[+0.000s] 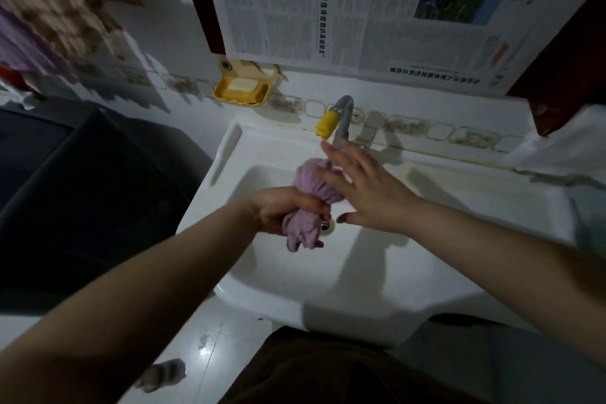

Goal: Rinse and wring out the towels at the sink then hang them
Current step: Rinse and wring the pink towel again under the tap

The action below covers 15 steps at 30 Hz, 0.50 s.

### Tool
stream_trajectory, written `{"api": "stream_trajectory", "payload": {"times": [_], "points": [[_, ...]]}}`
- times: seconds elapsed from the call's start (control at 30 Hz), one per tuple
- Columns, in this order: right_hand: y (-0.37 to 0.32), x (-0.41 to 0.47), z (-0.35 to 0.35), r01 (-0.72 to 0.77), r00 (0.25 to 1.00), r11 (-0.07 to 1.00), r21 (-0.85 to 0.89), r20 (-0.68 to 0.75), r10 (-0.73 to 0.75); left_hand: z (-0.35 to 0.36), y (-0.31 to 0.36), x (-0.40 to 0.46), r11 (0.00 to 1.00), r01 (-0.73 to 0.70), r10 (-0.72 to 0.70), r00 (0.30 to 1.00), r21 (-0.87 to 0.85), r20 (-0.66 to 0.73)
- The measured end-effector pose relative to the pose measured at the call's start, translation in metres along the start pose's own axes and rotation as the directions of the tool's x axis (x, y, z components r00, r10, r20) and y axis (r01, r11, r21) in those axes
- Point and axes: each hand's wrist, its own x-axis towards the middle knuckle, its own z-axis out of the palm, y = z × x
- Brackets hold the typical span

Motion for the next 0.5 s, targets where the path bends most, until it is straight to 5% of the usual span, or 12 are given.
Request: {"api": "stream_trajectory", "payload": {"times": [0.07, 0.13, 0.2, 0.27, 0.33, 0.4, 0.5], "points": [[-0.006, 0.011, 0.005, 0.118, 0.991, 0.993, 0.016, -0.067, -0.117, 0.006, 0.012, 0.003, 0.920, 0.138, -0.169, 0.984, 0.368, 0.054], [-0.015, 0.021, 0.003, -0.020, 0.997, 0.996, 0.085, 0.081, 0.014, 0.009, 0.019, 0.010, 0.728, 0.227, -0.251, 0.966, 0.647, -0.056], [-0.021, 0.027, 0.004, -0.294, 0.923, 0.951, 0.093, 0.287, 0.257, 0.005, 0.017, 0.020, 0.500, 0.339, -0.110, 0.938, 0.797, -0.330], [-0.031, 0.033, 0.004, -0.505, 0.798, 0.848, 0.161, 0.460, 0.389, 0.003, 0.009, 0.025, 0.175, 0.485, 0.207, 0.833, 0.857, -0.514], [-0.036, 0.038, 0.003, -0.697, 0.661, 0.633, 0.337, 0.644, 0.385, -0.002, 0.000, 0.026, -0.103, 0.480, 0.467, 0.796, 0.871, -0.384], [-0.040, 0.037, 0.001, -0.839, 0.542, 0.255, 0.481, 0.778, 0.318, -0.007, 0.002, 0.021, -0.346, 0.401, 0.569, 0.809, 0.848, -0.150], [-0.045, 0.030, -0.004, -0.827, 0.493, -0.278, 0.489, 0.868, 0.060, -0.022, 0.011, 0.016, -0.573, 0.275, 0.633, 0.746, 0.772, 0.205]]}}
